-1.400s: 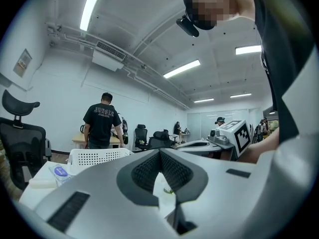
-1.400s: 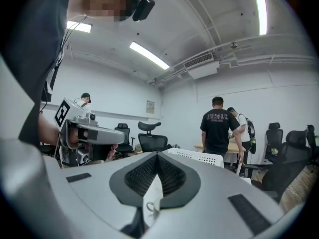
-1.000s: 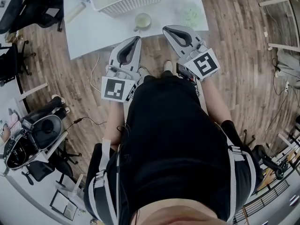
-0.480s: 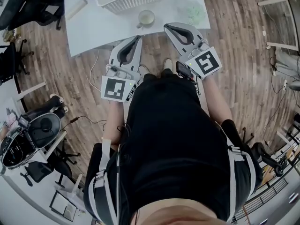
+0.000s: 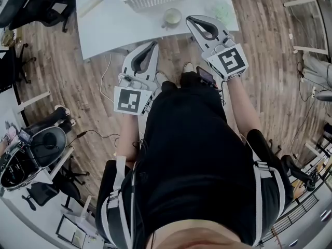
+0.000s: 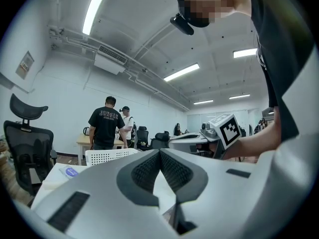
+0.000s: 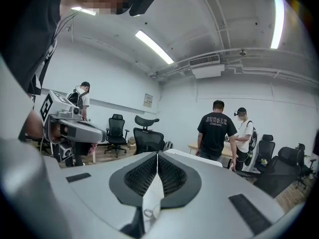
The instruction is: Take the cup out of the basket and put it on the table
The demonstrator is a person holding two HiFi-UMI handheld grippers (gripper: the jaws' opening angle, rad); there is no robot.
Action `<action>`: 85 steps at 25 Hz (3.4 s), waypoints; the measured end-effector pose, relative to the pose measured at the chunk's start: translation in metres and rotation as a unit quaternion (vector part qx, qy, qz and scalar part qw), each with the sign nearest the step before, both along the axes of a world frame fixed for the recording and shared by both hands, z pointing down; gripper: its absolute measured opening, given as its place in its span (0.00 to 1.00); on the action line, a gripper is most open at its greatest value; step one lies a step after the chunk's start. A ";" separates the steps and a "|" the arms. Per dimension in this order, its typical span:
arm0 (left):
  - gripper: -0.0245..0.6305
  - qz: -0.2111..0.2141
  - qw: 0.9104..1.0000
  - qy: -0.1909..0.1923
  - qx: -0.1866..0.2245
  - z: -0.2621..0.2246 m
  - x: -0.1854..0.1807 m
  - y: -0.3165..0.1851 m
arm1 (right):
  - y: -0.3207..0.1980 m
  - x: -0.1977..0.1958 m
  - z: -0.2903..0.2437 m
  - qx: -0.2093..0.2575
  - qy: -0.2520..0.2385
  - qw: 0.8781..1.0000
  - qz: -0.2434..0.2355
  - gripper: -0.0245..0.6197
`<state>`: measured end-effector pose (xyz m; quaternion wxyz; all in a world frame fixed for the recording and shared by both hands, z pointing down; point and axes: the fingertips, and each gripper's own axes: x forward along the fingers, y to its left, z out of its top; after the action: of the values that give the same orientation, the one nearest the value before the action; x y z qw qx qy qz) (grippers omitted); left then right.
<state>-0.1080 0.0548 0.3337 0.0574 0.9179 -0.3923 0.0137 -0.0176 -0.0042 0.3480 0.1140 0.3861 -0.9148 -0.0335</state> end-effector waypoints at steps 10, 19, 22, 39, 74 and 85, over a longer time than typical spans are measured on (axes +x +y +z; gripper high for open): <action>0.07 -0.021 1.000 -0.009 -0.013 0.010 -0.004 -0.017 | -0.044 -0.001 -0.001 0.009 0.005 1.000 -0.012 0.07; 0.07 -0.054 0.998 -0.013 -0.006 0.003 -0.001 -0.070 | -0.140 -0.012 0.009 -0.001 0.037 0.998 -0.054 0.07; 0.07 -0.066 0.998 -0.016 -0.013 0.003 0.000 -0.092 | -0.181 -0.015 0.017 -0.009 0.060 0.996 -0.067 0.09; 0.07 -0.121 0.991 -0.033 -0.040 0.014 0.000 -0.157 | -0.331 -0.059 0.089 -0.083 0.142 0.977 -0.134 0.24; 0.07 -0.152 0.984 -0.045 -0.078 0.038 -0.010 -0.190 | -0.362 -0.060 0.270 -0.201 0.316 0.910 -0.179 0.10; 0.07 -0.150 0.985 -0.045 -0.070 0.032 -0.011 -0.185 | -0.360 -0.058 0.252 -0.185 0.312 0.915 -0.177 0.09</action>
<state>-0.1189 -0.1304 0.3653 0.1053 0.8410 -0.5256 0.0734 -0.0755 -0.3641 0.5998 0.4555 0.1594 -0.8758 -0.0023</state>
